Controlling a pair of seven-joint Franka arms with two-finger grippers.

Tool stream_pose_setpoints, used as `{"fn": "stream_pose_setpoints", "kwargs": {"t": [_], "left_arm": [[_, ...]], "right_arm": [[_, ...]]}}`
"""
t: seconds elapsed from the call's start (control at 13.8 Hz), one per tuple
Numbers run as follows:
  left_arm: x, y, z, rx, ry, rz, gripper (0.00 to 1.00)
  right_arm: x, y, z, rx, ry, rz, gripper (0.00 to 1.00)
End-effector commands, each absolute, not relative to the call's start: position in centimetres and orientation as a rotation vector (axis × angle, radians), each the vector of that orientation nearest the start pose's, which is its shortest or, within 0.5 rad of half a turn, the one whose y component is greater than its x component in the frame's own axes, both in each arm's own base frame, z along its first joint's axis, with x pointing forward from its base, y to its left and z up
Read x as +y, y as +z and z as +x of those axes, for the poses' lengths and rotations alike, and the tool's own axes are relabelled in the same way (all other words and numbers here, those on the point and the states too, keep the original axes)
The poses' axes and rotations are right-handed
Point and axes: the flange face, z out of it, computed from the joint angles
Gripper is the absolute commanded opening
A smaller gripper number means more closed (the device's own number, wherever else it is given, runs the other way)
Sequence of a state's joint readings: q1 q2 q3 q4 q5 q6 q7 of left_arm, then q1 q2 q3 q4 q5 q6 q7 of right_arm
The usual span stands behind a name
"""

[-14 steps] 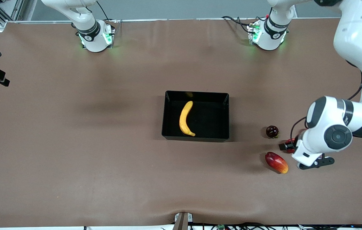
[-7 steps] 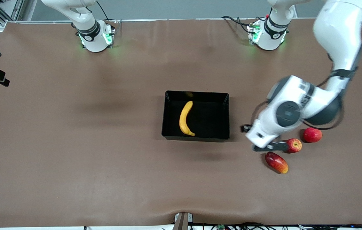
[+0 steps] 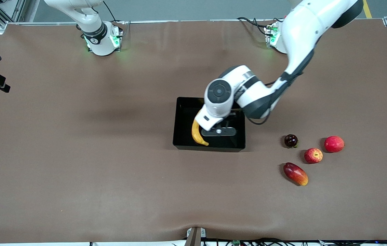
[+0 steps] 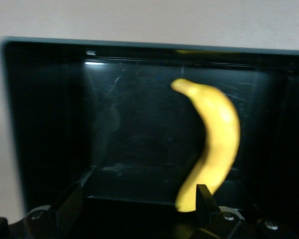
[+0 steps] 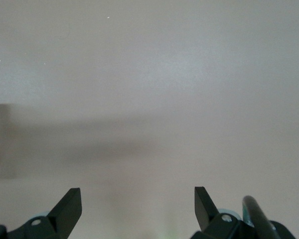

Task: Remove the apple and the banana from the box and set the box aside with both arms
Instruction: 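Open the left gripper and move it back over the banana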

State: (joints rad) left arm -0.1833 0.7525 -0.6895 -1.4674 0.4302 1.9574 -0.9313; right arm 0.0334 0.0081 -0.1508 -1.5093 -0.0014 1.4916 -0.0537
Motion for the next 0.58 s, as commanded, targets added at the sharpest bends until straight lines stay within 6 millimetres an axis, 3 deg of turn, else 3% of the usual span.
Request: {"fn": "stream_pose_setpoints", "kwargs": {"t": [0.0,0.51], "left_arm": [[-47.5,27.5,53.4,0.035,0.131,-3.177,1.00],[-50.0,19.8,52.5,-0.060,0.015,-3.183,1.00]], "right_arm": [[-6.6,64.4,54.7,0.116,0.034,-3.143,1.00],[-6.6,64.0,55.1,0.111,0.044,-3.144,1.00]]}}
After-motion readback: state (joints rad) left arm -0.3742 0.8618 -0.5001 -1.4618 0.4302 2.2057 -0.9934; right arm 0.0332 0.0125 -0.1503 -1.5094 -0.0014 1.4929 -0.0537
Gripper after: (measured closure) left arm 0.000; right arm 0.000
